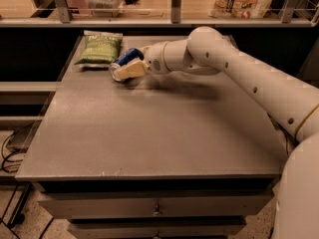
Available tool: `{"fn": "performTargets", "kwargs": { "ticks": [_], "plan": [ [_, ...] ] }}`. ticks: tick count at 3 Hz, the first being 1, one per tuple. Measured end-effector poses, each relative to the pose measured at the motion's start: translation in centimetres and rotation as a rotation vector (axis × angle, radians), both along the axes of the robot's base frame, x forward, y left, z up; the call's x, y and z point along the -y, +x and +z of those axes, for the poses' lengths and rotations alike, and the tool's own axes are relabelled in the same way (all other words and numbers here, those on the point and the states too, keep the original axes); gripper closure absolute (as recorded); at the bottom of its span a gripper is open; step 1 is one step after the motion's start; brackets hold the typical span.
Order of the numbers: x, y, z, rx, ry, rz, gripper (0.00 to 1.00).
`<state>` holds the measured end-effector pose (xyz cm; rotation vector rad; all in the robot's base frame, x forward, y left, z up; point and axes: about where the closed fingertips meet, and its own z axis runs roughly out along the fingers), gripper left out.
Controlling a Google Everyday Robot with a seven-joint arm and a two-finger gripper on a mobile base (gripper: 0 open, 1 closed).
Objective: Move pepsi can near green jalapeno chip bag
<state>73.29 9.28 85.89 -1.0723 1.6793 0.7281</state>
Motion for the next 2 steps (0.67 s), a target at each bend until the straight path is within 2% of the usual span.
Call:
{"fn": "performTargets", "kwargs": {
  "ticks": [1,2],
  "plan": [
    [-0.28,-0.06,-0.08,-0.001,0.0,0.004,0.0],
    [-0.29,-0.07,-0.09,-0.002,0.0,0.004,0.0]
  ]
}}
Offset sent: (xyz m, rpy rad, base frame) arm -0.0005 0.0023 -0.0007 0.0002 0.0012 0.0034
